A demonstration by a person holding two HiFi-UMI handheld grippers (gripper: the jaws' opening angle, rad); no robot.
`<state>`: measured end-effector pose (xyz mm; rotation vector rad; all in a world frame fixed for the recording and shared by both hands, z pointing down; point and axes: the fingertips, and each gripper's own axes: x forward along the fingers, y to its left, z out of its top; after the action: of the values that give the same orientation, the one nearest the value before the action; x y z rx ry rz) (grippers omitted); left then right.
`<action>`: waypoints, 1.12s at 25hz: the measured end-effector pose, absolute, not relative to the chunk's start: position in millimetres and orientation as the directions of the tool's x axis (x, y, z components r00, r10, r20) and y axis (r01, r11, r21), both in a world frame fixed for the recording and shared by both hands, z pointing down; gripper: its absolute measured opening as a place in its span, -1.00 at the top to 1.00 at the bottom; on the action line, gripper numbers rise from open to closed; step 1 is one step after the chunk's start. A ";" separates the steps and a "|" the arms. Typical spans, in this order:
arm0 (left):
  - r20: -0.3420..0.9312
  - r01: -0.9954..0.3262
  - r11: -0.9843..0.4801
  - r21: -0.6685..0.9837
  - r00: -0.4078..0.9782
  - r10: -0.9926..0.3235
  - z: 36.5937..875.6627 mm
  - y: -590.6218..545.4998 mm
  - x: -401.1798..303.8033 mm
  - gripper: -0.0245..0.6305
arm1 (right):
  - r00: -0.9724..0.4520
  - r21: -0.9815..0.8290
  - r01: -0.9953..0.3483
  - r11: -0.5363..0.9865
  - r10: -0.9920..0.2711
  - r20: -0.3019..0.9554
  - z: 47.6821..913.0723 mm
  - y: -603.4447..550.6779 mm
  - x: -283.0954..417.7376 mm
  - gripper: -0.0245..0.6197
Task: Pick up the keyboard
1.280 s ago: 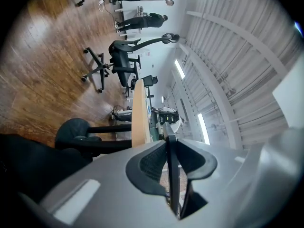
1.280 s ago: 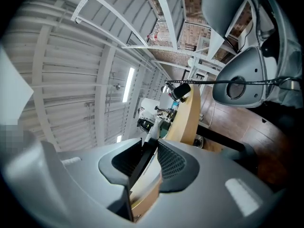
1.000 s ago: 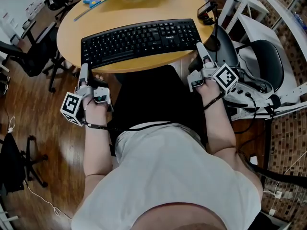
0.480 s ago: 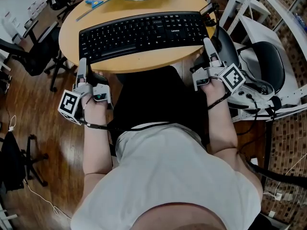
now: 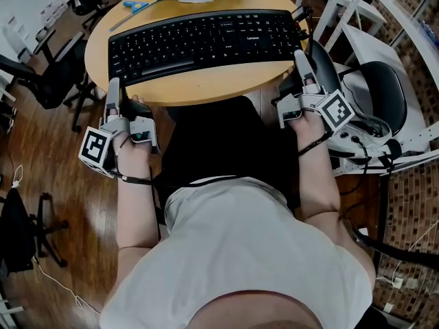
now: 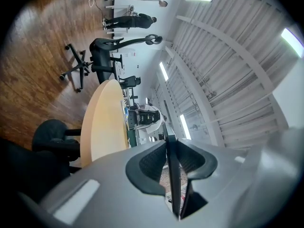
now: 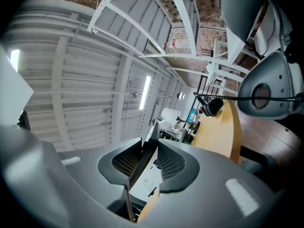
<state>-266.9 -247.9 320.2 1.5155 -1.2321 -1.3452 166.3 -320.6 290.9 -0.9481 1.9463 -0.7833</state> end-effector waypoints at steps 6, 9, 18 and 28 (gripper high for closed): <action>-0.272 -0.172 -0.264 0.949 -0.024 -0.962 323.2 -243.2 -269.6 0.02 | -0.404 -0.771 -0.323 0.549 -0.817 -0.412 291.1 -316.9 162.0 0.59; -0.274 -0.173 -0.266 0.948 -0.025 -0.961 323.0 -243.1 -269.5 0.02 | -0.408 -0.769 -0.325 0.551 -0.815 -0.411 290.7 -317.6 162.0 0.59; -0.271 -0.176 -0.261 0.949 -0.030 -0.962 322.8 -242.2 -270.6 0.02 | -0.409 -0.782 -0.315 0.538 -0.820 -0.400 294.7 -320.5 161.4 0.59; -0.258 -0.174 -0.249 0.953 -0.032 -0.966 325.4 -243.4 -270.6 0.02 | -0.407 -0.796 -0.311 0.520 -0.829 -0.383 299.9 -323.1 161.5 0.59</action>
<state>-270.6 -243.4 325.4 1.5023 -1.2431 -1.3559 161.5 -323.1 299.9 -0.9308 1.9570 -0.8170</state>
